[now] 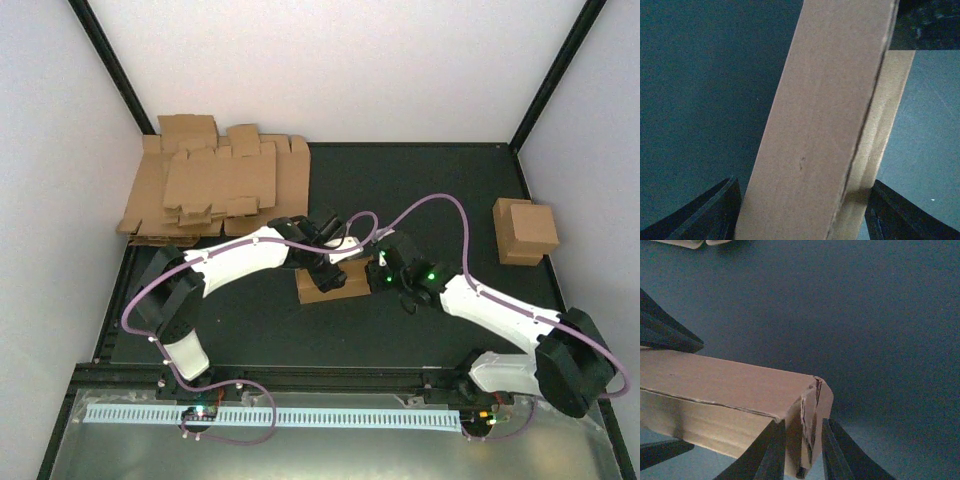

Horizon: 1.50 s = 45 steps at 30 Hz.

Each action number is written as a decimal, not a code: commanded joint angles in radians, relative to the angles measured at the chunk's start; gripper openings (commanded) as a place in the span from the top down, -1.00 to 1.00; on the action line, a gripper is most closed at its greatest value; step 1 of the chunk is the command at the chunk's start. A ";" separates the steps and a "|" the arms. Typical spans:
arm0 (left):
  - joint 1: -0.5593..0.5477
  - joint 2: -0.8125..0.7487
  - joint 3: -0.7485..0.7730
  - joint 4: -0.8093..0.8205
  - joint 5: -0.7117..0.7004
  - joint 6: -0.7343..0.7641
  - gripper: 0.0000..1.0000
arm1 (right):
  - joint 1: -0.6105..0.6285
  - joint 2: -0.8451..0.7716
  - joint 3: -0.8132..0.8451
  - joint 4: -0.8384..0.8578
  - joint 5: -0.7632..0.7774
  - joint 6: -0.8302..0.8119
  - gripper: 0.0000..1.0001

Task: Fold the paper box

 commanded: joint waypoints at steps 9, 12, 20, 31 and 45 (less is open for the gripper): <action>-0.014 0.000 0.036 -0.019 -0.011 -0.006 -0.26 | -0.007 0.028 0.030 0.009 0.027 -0.021 0.63; -0.015 -0.007 0.035 -0.016 -0.011 -0.010 -0.22 | -0.006 0.032 0.032 0.008 0.025 -0.021 0.71; -0.017 -0.006 0.032 -0.019 -0.014 -0.022 -0.16 | -0.007 0.055 0.040 0.000 0.032 -0.016 0.73; -0.022 -0.005 0.037 -0.031 -0.026 -0.023 -0.13 | -0.006 0.022 0.039 0.003 0.051 -0.012 0.17; -0.025 0.000 0.050 -0.047 -0.030 -0.024 -0.12 | -0.008 0.014 0.071 -0.005 0.054 -0.014 0.24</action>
